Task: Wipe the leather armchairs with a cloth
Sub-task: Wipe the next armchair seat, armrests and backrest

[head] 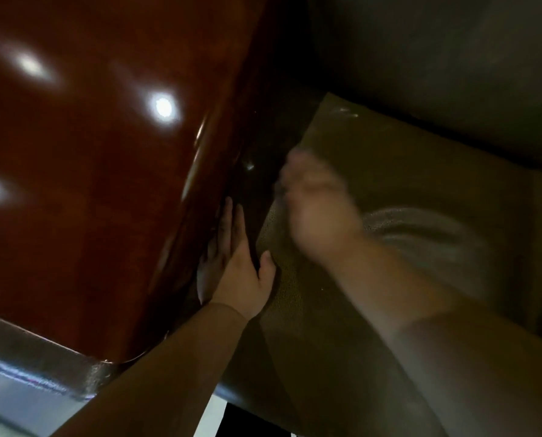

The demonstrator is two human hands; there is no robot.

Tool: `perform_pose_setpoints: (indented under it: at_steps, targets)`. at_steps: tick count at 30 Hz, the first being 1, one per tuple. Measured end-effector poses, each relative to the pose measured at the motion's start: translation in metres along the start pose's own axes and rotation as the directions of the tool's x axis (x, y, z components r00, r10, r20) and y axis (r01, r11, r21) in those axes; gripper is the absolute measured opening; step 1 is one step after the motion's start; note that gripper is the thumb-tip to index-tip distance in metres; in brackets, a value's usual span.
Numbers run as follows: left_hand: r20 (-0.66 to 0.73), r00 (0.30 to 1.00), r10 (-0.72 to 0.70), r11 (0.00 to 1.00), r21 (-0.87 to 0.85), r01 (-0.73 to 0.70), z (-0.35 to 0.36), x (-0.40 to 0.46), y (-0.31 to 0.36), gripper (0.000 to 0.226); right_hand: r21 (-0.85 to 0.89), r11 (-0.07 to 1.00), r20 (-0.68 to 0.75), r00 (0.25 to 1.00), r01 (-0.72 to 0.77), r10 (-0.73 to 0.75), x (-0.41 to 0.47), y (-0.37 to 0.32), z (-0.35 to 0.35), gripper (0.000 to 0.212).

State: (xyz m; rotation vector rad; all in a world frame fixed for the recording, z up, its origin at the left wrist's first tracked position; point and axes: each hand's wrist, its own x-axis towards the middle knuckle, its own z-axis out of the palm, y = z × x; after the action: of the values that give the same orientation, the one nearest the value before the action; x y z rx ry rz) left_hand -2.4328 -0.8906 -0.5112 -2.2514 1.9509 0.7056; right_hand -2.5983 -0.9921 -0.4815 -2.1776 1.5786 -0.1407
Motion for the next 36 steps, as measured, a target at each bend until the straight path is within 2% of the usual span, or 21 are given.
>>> perform_pose_setpoints:
  at_steps: [2, 4, 5, 7, 9, 11, 12, 14, 15, 17, 18, 20, 22, 24, 25, 26, 27, 29, 31, 33, 36]
  targets:
    - [0.003, 1.0, 0.007, 1.0, -0.001, -0.007, 0.003, 0.001, 0.0, 0.091, 0.006, 0.942, 0.185, 0.925, 0.337, -0.332, -0.024, -0.033, 0.009, 0.045]
    - [0.004, 1.0, -0.003, 1.0, -0.007, 0.003, 0.006, 0.002, -0.001, 0.092, -0.055, 0.89, 0.246, 0.87, 0.452, -0.427, -0.018, -0.02, 0.001, 0.049]
    - [0.001, 1.0, -0.009, 1.0, 0.009, 0.009, 0.007, 0.003, -0.001, 0.092, -0.079, 0.917, 0.206, 0.906, 0.392, -0.369, -0.007, -0.004, -0.003, 0.052]
    - [-0.008, 1.0, -0.009, 1.0, 0.03, 0.009, 0.008, 0.003, -0.001, 0.091, -0.051, 0.997, 0.069, 0.996, 0.063, -0.06, 0.019, 0.036, -0.016, 0.053]
    - [-0.001, 1.0, 0.003, 1.0, 0.013, -0.003, 0.008, 0.004, -0.001, 0.091, -0.03, 0.972, -0.066, 0.971, -0.232, 0.229, 0.04, 0.071, -0.033, 0.055]
    - [0.013, 1.0, 0.012, 1.0, 0.005, -0.012, 0.007, 0.004, -0.001, 0.09, -0.005, 0.933, -0.096, 0.928, -0.361, 0.359, 0.046, 0.07, -0.036, 0.053]
    - [0.019, 1.0, 0.012, 1.0, 0.009, -0.012, 0.006, 0.005, 0.0, 0.091, -0.042, 0.949, -0.089, 0.948, -0.311, 0.307, 0.042, 0.058, -0.031, 0.052]
    - [0.021, 1.0, 0.008, 1.0, 0.012, -0.008, 0.005, 0.004, 0.001, 0.092, -0.091, 0.996, 0.022, 1.0, -0.008, 0.01, 0.019, 0.024, -0.019, 0.053]
    - [0.02, 1.0, 0.008, 1.0, 0.012, -0.008, 0.004, 0.004, 0.001, 0.093, -0.079, 0.985, 0.115, 0.983, 0.15, -0.141, 0.004, 0.012, -0.016, 0.056]
    - [0.024, 1.0, 0.012, 1.0, 0.017, -0.012, 0.005, 0.003, 0.001, 0.093, -0.093, 0.949, 0.214, 0.937, 0.301, -0.276, -0.01, 0.019, -0.019, 0.066]
    - [0.031, 0.999, 0.012, 1.0, 0.024, -0.012, 0.006, 0.002, 0.0, 0.093, -0.133, 0.959, 0.199, 0.954, 0.252, -0.223, -0.007, 0.034, -0.026, 0.072]
    - [0.034, 0.999, 0.01, 0.999, 0.034, -0.011, 0.008, 0.004, -0.001, 0.093, -0.208, 0.973, 0.049, 0.992, -0.103, 0.116, 0.008, 0.069, -0.036, 0.073]
    - [0.024, 1.0, 0.012, 1.0, 0.024, -0.012, 0.009, 0.004, -0.001, 0.093, -0.18, 0.87, -0.094, 0.889, -0.458, 0.449, 0.034, 0.086, -0.038, 0.057]
    - [0.01, 1.0, 0.012, 1.0, 0.024, -0.012, 0.01, 0.003, -0.001, 0.093, -0.074, 0.781, -0.135, 0.782, -0.62, 0.608, 0.064, 0.074, -0.028, 0.049]
    - [0.003, 1.0, 0.01, 1.0, 0.023, -0.01, 0.01, 0.003, 0.0, 0.093, -0.065, 0.768, -0.126, 0.769, -0.637, 0.627, 0.075, 0.063, -0.022, 0.051]
    - [-0.002, 1.0, 0.007, 1.0, 0.022, -0.007, 0.01, 0.003, 0.001, 0.093, -0.092, 0.798, -0.102, 0.803, -0.595, 0.587, 0.083, 0.051, -0.017, 0.053]
    - [-0.005, 1.0, 0.006, 1.0, 0.021, -0.006, 0.009, 0.003, 0.001, 0.093, -0.114, 0.864, -0.056, 0.872, -0.49, 0.487, 0.087, 0.038, -0.015, 0.053]
    - [-0.009, 1.0, 0.018, 1.0, 0.025, -0.018, 0.008, 0.003, 0.001, 0.094, -0.105, 0.982, 0.056, 0.985, -0.158, 0.164, 0.081, 0.026, -0.015, 0.046]
    - [-0.006, 1.0, 0.028, 0.999, 0.039, -0.028, 0.009, 0.002, 0.0, 0.095, -0.071, 0.995, 0.115, 0.992, 0.063, -0.055, 0.07, 0.037, -0.027, 0.039]
    - [-0.002, 1.0, 0.019, 0.998, 0.053, -0.019, 0.011, 0.003, -0.001, 0.095, -0.066, 0.998, 0.059, 0.998, -0.015, 0.019, 0.062, 0.061, -0.037, 0.048]
    - [-0.031, 0.999, 0.01, 0.997, 0.076, -0.007, 0.017, 0.003, -0.002, 0.095, -0.002, 0.933, -0.11, 0.927, -0.36, 0.358, 0.07, 0.076, -0.03, 0.05]
